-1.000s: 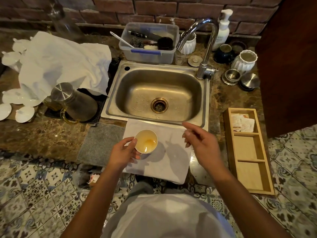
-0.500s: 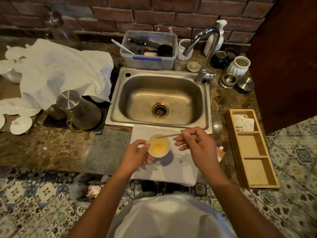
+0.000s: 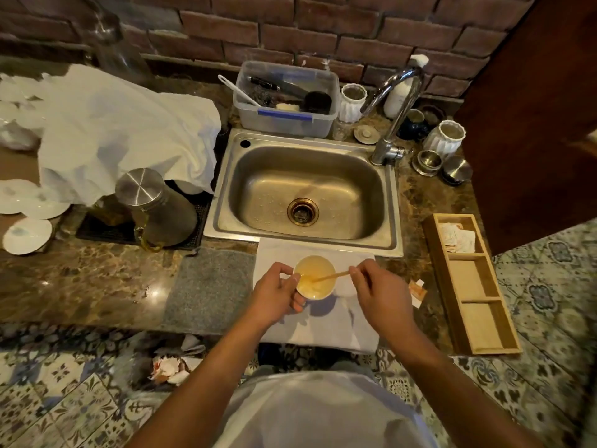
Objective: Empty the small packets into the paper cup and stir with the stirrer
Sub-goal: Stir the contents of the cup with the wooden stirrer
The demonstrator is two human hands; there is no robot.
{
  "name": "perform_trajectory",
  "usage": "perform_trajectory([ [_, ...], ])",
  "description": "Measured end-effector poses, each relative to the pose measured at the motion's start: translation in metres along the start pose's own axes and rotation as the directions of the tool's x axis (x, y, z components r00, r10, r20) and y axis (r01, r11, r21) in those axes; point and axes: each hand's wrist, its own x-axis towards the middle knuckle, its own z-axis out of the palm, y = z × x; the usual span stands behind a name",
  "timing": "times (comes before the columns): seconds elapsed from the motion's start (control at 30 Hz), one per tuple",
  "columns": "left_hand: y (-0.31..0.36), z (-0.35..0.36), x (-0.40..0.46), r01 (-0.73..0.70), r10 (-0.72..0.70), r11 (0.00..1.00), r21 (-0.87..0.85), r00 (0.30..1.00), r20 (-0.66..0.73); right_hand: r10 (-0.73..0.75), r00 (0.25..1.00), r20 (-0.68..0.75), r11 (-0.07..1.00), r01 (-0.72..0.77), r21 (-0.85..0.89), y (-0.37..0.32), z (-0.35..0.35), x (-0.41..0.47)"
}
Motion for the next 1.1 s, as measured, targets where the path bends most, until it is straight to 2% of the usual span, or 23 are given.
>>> perform_trajectory([
  [0.07, -0.003, 0.000, 0.004, -0.011, 0.010, 1.000, -0.019, 1.000, -0.013, -0.099, 0.995, -0.030, 0.991, 0.096, -0.095, -0.004, -0.005, 0.013],
  [0.17, -0.011, -0.001, 0.008, -0.028, 0.028, 1.000, -0.012, 0.999, -0.026, -0.290, 0.956, 0.039, 0.929, 0.291, -0.228, -0.011, -0.009, 0.032],
  [0.27, -0.014, -0.001, 0.003, -0.037, 0.036, 0.998, -0.047, 0.999, -0.027, -0.469, 0.868, 0.160, 0.817, 0.496, -0.294, -0.015, -0.007, 0.047],
  [0.37, -0.014, 0.000, 0.000, -0.042, 0.039, 0.996, -0.074, 0.999, -0.031, -0.552, 0.763, 0.336, 0.707, 0.642, -0.298, -0.018, 0.002, 0.059],
  [0.43, -0.014, 0.001, 0.000, -0.037, 0.035, 0.995, -0.096, 0.999, -0.029, -0.563, 0.727, 0.392, 0.664, 0.681, -0.308, -0.018, 0.009, 0.067],
  [0.77, -0.013, -0.002, 0.005, -0.016, 0.018, 0.996, -0.092, 1.000, 0.016, -0.504, 0.689, 0.521, 0.594, 0.714, -0.370, -0.029, 0.011, 0.071],
  [0.93, -0.010, -0.004, 0.001, -0.053, 0.059, 0.994, -0.100, 0.996, 0.062, -0.494, 0.604, 0.625, 0.559, 0.772, -0.304, -0.036, 0.001, 0.077],
  [1.1, -0.008, -0.007, 0.002, -0.048, 0.055, 0.996, -0.073, 0.994, 0.093, -0.487, 0.576, 0.656, 0.567, 0.780, -0.264, -0.041, 0.000, 0.072],
])
